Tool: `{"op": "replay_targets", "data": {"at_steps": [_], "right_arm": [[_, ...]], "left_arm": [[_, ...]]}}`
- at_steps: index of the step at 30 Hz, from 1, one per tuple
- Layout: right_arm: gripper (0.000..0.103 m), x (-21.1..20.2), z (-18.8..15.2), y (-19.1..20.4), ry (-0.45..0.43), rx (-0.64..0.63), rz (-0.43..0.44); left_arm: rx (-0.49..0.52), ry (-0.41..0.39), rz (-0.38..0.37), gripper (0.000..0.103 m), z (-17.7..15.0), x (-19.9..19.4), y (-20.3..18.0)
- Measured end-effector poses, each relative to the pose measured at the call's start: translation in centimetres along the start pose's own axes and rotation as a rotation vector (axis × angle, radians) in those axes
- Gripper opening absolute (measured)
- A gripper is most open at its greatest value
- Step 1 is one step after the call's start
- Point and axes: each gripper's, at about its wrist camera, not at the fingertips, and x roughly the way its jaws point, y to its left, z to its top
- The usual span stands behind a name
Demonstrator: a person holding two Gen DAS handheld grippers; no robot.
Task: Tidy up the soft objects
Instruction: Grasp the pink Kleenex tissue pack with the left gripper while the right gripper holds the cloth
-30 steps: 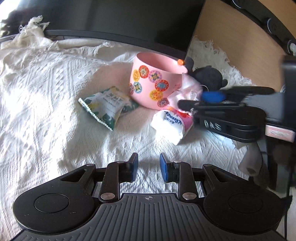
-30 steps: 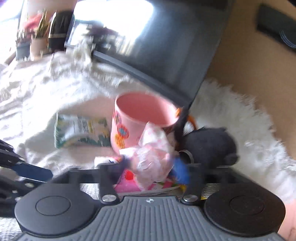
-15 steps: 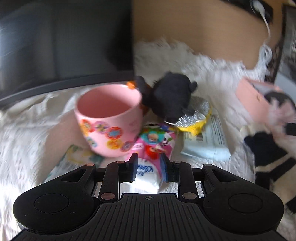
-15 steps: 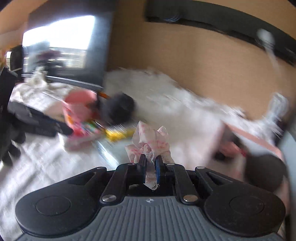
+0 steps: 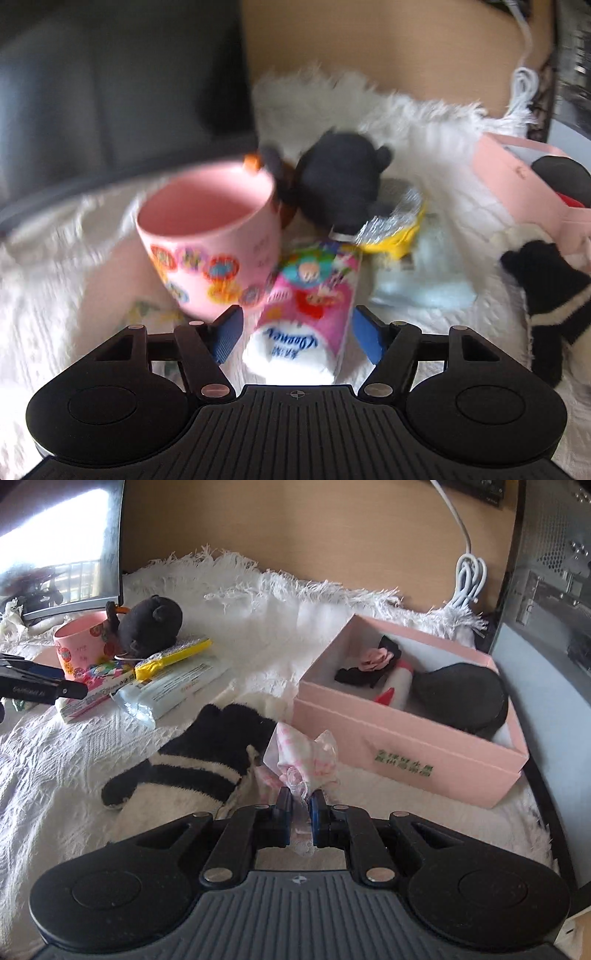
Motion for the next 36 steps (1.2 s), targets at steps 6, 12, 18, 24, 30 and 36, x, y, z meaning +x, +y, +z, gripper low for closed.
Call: {"op": "replay_targets", "data": {"at_steps": [6, 12, 18, 24, 30, 36], "right_arm": [[0.010, 0.1, -0.3, 0.2, 0.012, -0.016, 0.009], [0.010, -0.5, 0.0, -0.2, -0.008, -0.007, -0.006], [0.011, -0.9, -0.3, -0.5, -0.014, 0.010, -0.016], [0.011, -0.9, -1.0, -0.5, -0.002, 0.022, -0.019], [0.011, -0.3, -1.8, -0.5, 0.002, 0.035, -0.029], [0.011, -0.4, -2.6, -0.7, -0.020, 0.048, -0.039]], "left_arm": [[-0.042, 0.044, -0.020, 0.072, 0.4, 2.5, 0.2], [0.009, 0.023, -0.020, 0.061, 0.4, 2.5, -1.0], [-0.009, 0.020, -0.098, 0.057, -1.7, -2.0, -1.8], [-0.072, 0.082, -0.172, 0.058, -5.5, -5.0, -4.4], [-0.059, 0.035, -0.114, 0.060, -6.1, -4.5, -6.0], [-0.012, 0.000, -0.062, 0.061, -6.9, -4.5, -7.1]]}}
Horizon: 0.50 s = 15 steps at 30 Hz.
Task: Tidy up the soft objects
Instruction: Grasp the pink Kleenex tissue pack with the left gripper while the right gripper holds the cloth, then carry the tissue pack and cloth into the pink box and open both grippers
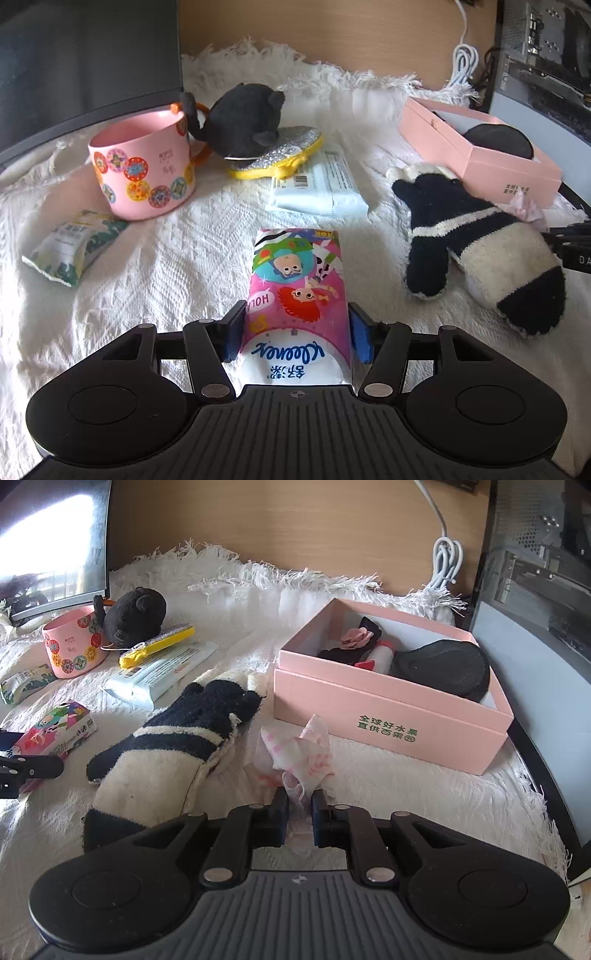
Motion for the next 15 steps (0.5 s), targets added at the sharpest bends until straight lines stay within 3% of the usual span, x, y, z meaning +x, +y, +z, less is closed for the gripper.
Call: {"op": "replay_targets", "data": {"at_steps": [15], "right_arm": [[0.012, -1.9, 0.1, -1.4, -0.027, 0.060, 0.023]], "left_arm": [[0.023, 0.176, 0.011, 0.057, 3.3, 1.1, -1.1]]}}
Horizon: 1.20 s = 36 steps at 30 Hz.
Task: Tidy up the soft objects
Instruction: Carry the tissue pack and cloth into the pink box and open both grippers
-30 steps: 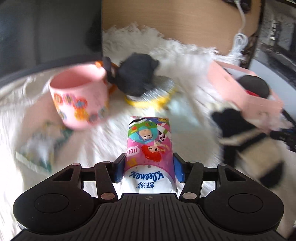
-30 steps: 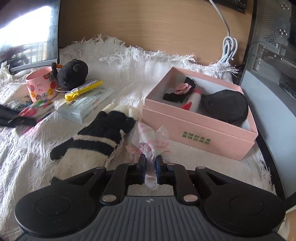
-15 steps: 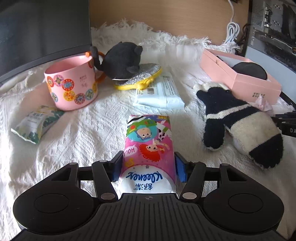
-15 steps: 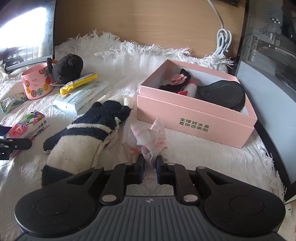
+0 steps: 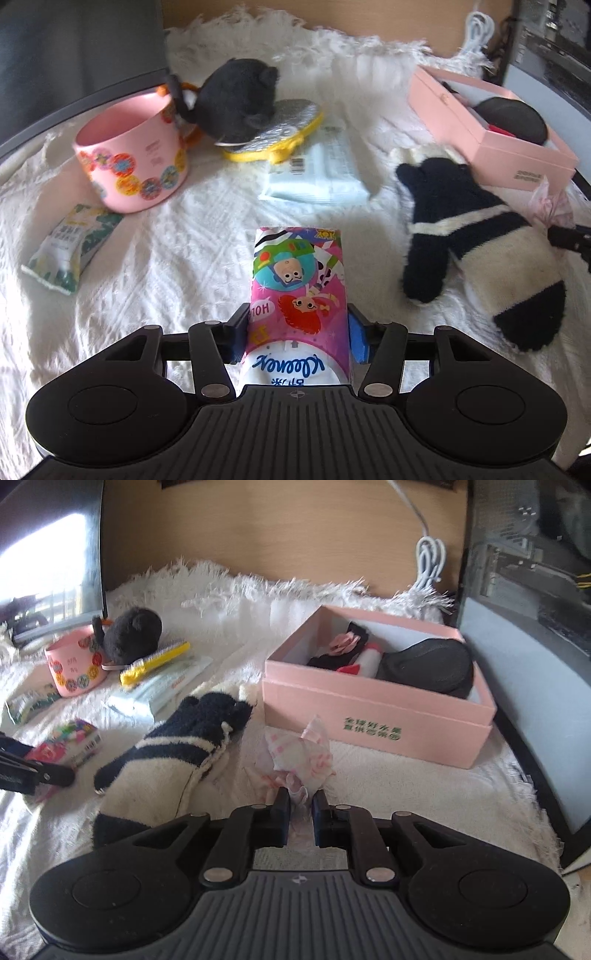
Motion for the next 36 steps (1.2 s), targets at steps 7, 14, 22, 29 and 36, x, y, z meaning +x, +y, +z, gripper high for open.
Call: {"op": "replay_targets", "data": {"at_steps": [7, 14, 22, 29, 36], "right_arm": [[0.012, -3.1, -0.1, -1.9, -0.040, 0.049, -0.031], [0.012, -6.0, 0.1, -2.7, -0.098, 0.103, -0.044], [0.012, -6.9, 0.1, -3.5, -0.143, 0.149, -0.111], [0.012, -6.5, 1.0, -5.3, -0.130, 0.167, -0.143], [0.012, -4.9, 8.6, -8.0, -0.248, 0.121, -0.121]], "left_arm": [[0.096, -0.038, -0.085, 0.056, 1.2, -2.8, -3.0], [0.136, -0.228, -0.286, 0.056, 8.7, -7.1, -7.6], [-0.003, -0.267, -0.428, 0.060, 19.6, 0.9, -13.1], [-0.117, -0.230, -0.459, 0.057, 18.9, 5.3, -12.1], [-0.105, -0.347, -0.458, 0.057, 18.9, 1.6, -9.8]]}}
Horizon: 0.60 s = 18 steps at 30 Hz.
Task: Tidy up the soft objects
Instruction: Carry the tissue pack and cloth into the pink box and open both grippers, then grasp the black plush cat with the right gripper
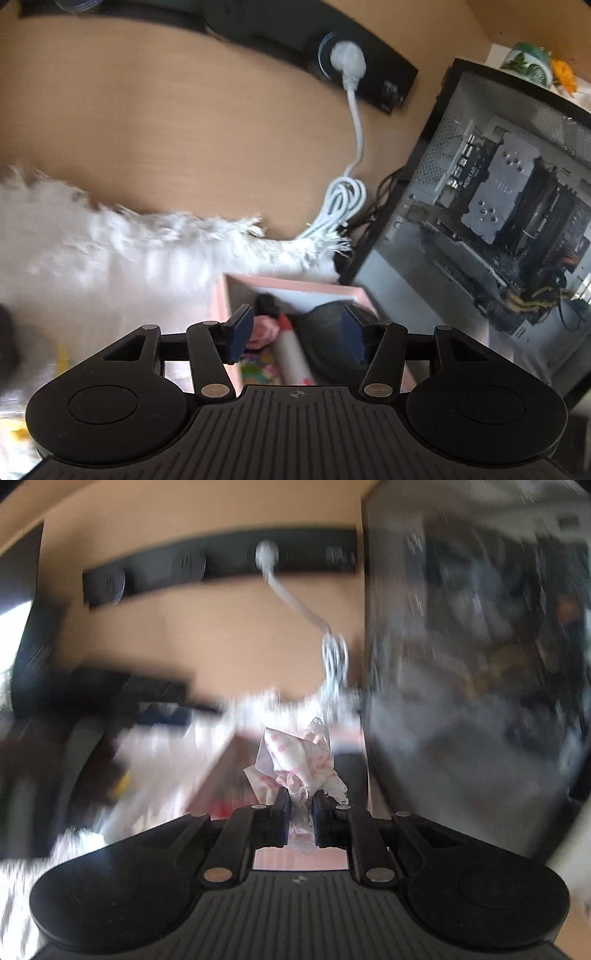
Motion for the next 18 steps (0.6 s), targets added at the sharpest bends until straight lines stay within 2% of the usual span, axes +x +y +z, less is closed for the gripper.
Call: {"op": "replay_targets", "data": {"at_steps": [2, 3, 4, 5, 9, 12, 16, 18], "right_arm": [[0.015, 1.9, 2.6, -0.4, -0.036, 0.002, 0.011], [0.033, 3.0, 3.6, -0.6, -0.041, 0.012, 0.033], [0.062, 4.3, 4.6, -0.7, -0.022, 0.017, 0.048], [0.070, 5.7, 5.3, -0.9, 0.018, 0.015, 0.049], [0.070, 8.3, 5.0, -0.6, 0.079, -0.026, 0.002], [0.070, 8.8, 3.5, 1.1, 0.123, -0.030, 0.041], [0.072, 9.1, 1.6, 6.6, 0.179, -0.104, 0.180], [0.075, 9.4, 1.1, 10.2, 0.189, -0.173, 0.280]], "left_arm": [[-0.017, 0.004, 0.032, 0.057, -1.2, -1.4, 1.1], [-0.033, 0.018, 0.049, 0.057, -2.0, -2.0, 1.8], [-0.048, 0.034, 0.064, 0.057, -2.8, -2.6, 2.5], [-0.058, 0.056, 0.086, 0.057, -3.8, -3.3, 3.3], [-0.087, 0.107, 0.180, 0.054, -7.1, -7.0, 6.8], [-0.155, 0.092, 0.270, 0.053, -9.3, -10.1, 9.6], [-0.317, 0.143, 0.420, 0.050, -11.5, -12.7, 12.4], [-0.382, 0.150, 0.438, 0.046, -12.9, -13.8, 13.2]]}}
